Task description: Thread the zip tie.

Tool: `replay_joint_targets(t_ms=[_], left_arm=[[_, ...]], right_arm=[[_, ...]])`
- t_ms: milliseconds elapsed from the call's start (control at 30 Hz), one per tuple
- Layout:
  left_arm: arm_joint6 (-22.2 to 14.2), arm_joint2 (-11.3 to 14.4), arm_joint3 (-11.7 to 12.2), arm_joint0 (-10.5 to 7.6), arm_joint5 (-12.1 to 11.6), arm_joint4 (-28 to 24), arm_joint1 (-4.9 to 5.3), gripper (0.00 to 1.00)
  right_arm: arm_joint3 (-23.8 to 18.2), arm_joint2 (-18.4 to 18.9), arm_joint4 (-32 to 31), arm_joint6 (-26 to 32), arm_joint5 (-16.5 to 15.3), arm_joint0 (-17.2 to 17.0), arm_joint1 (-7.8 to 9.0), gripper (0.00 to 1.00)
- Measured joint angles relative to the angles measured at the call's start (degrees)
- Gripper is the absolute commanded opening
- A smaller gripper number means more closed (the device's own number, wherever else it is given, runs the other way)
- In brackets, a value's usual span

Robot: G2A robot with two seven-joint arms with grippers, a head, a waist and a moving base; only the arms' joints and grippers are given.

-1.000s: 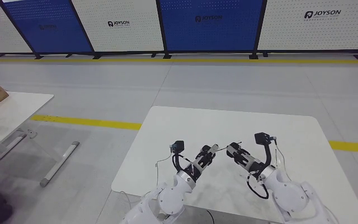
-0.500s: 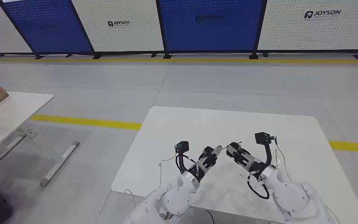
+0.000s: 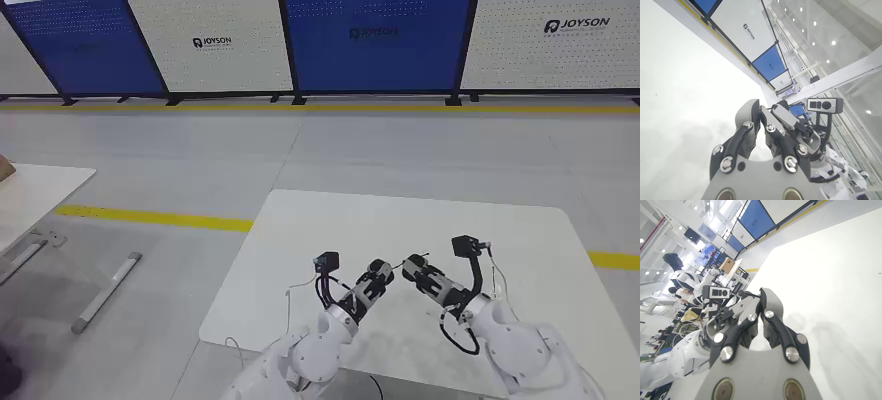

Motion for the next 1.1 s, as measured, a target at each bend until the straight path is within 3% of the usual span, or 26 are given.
replay_joint_targets(t_ms=[300,567,1100], left_arm=[[-0.5,-1.1,-1.0,1.15,-1.8,-0.1,0.12,0.0],[0.6,-0.9,-0.8,1.2,-1.1,1.2,-0.12,0.0],[-1.0,0.0,-1.3,1.75,-1.7,4.5,-0.25,0.0]], right_arm=[[0.4,-0.6,-0.8,1.2,0.4,0.7,-0.07,0.0],[0.8,0.3,0.6,1.8,-0.7,0.5,0.06,0.0],[1.6,0.6,0.2,3.8,-1.6,0.9,0.26,0.0]])
